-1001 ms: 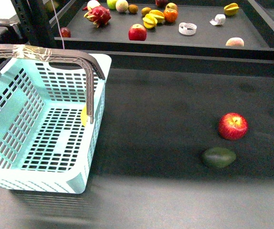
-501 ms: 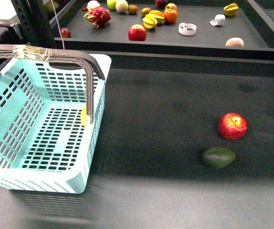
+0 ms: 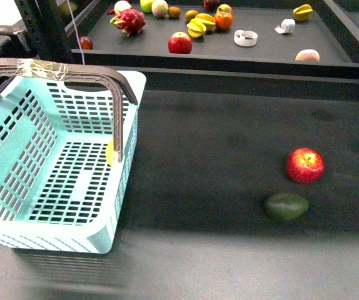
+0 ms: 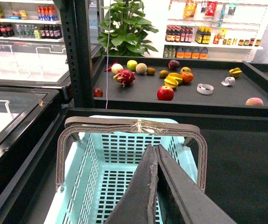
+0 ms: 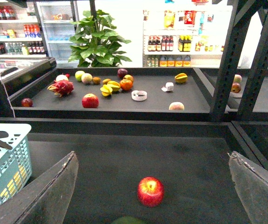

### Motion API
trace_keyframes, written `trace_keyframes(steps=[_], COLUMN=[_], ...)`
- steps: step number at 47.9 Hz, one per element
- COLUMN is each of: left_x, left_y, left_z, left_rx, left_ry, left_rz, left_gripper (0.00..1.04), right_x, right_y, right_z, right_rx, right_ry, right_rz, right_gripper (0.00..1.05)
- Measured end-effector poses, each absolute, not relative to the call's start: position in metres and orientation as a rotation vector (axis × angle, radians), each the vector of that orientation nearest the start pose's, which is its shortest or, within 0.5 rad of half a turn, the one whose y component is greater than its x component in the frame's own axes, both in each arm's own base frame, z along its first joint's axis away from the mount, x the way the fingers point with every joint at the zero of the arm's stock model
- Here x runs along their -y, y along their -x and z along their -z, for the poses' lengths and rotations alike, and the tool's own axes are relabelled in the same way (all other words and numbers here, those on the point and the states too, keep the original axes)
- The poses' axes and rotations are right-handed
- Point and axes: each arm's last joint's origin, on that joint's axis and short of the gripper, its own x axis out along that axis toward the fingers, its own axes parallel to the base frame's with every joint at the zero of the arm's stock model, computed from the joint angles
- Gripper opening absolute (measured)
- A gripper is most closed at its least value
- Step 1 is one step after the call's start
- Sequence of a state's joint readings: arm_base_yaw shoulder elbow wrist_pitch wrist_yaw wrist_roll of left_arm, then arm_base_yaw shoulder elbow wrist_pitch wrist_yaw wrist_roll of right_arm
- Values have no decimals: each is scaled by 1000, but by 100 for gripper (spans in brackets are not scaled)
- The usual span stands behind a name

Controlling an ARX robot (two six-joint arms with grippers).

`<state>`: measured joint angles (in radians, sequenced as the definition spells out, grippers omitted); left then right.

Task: Pick mango with right arm and hold basket with left

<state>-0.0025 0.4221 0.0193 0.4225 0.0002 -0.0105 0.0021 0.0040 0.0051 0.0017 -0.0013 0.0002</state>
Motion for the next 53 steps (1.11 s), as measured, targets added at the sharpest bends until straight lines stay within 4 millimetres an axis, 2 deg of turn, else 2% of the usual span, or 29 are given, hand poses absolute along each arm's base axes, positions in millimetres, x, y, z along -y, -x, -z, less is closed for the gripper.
trace_keyframes(steps=[30, 36, 53], left_x=[0, 0, 0], left_y=[-108, -97, -97], left_z=[-173, -170, -170], left_rx=[24, 14, 17], left_ry=[8, 8, 8], left_rz=[3, 3, 3], left_gripper=[4, 4, 4], right_x=[0, 0, 0], right_y=[-98, -98, -98], right_z=[-165, -165, -165], right_rx=[3, 2, 3], right_ry=[0, 0, 0], right_rz=[-3, -3, -3], right_gripper=[96, 96, 96])
